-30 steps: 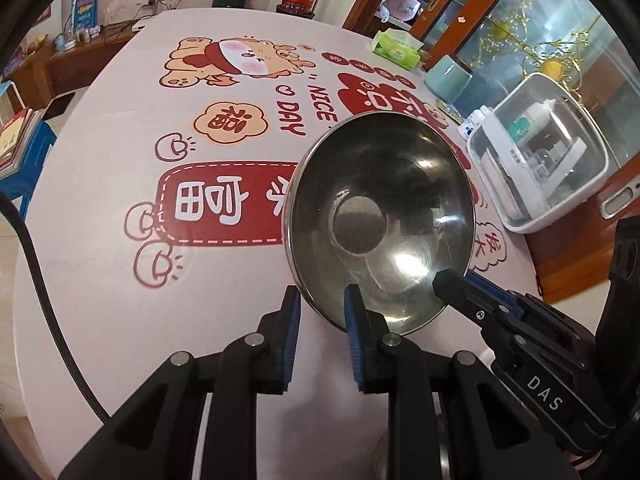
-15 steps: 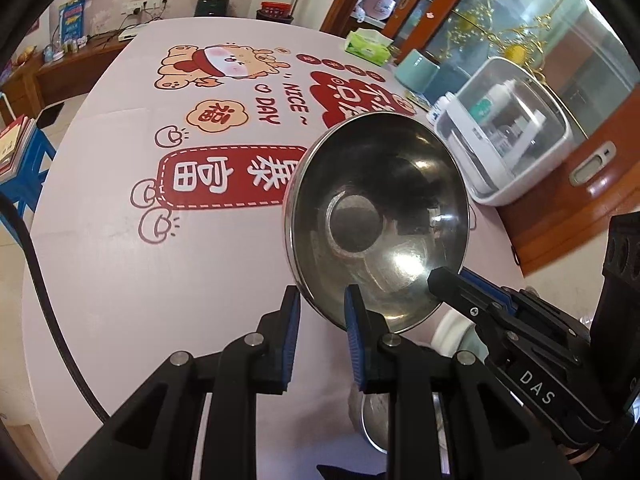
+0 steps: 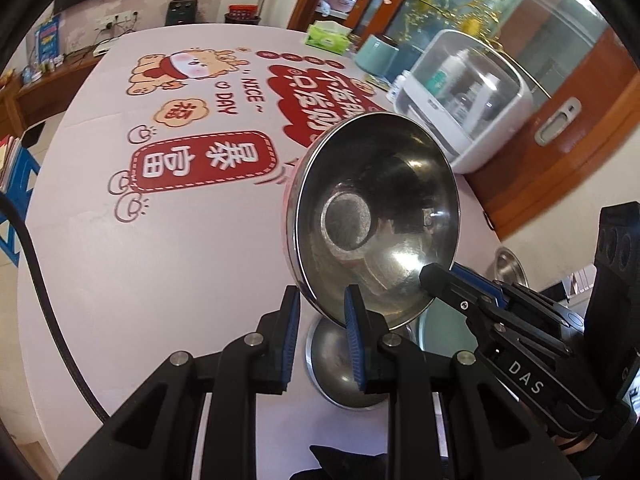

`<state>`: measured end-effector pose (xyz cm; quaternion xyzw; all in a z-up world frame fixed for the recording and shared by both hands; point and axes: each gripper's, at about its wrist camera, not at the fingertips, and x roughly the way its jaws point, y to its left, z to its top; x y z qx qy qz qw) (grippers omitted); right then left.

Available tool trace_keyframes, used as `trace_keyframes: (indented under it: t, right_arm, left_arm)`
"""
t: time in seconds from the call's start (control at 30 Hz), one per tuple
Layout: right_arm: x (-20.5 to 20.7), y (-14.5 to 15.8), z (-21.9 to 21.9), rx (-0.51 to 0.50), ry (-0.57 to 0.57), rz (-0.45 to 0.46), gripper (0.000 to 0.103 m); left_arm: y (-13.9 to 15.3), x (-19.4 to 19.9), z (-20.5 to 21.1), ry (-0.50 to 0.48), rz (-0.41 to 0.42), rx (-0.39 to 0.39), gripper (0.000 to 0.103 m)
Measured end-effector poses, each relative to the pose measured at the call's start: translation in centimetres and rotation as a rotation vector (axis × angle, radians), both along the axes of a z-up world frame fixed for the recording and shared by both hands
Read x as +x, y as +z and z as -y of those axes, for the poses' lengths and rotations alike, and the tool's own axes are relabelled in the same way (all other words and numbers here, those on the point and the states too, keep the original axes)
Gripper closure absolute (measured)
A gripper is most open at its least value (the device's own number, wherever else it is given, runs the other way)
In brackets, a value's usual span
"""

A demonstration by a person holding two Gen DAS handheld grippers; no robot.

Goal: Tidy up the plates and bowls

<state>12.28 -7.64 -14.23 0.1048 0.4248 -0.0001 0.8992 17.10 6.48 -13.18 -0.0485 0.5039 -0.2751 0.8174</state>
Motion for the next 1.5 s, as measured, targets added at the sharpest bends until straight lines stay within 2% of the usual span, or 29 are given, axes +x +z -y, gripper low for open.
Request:
trace_keyframes:
  t: [0.57,0.97,1.5]
  right_arm:
    - [-7.6,0.5,5.1,-0.001,-0.076,0.014,0.087]
    - [-12.3,1.3,11.2,0.003,-0.132,0.028,0.087]
    - [-16.5,1.2,20.3,-0.012,-0.140,-0.007,0.087]
  left_arm:
    - [1.1,-6.0,6.1,-0.136,0.007,0.025,0.082]
    - [1.9,-9.3,13.2,-0.203,0.016,0.042,0.082]
    - [1.4,-13.4,23.3,-0.220,-0.004,0.037,0.082]
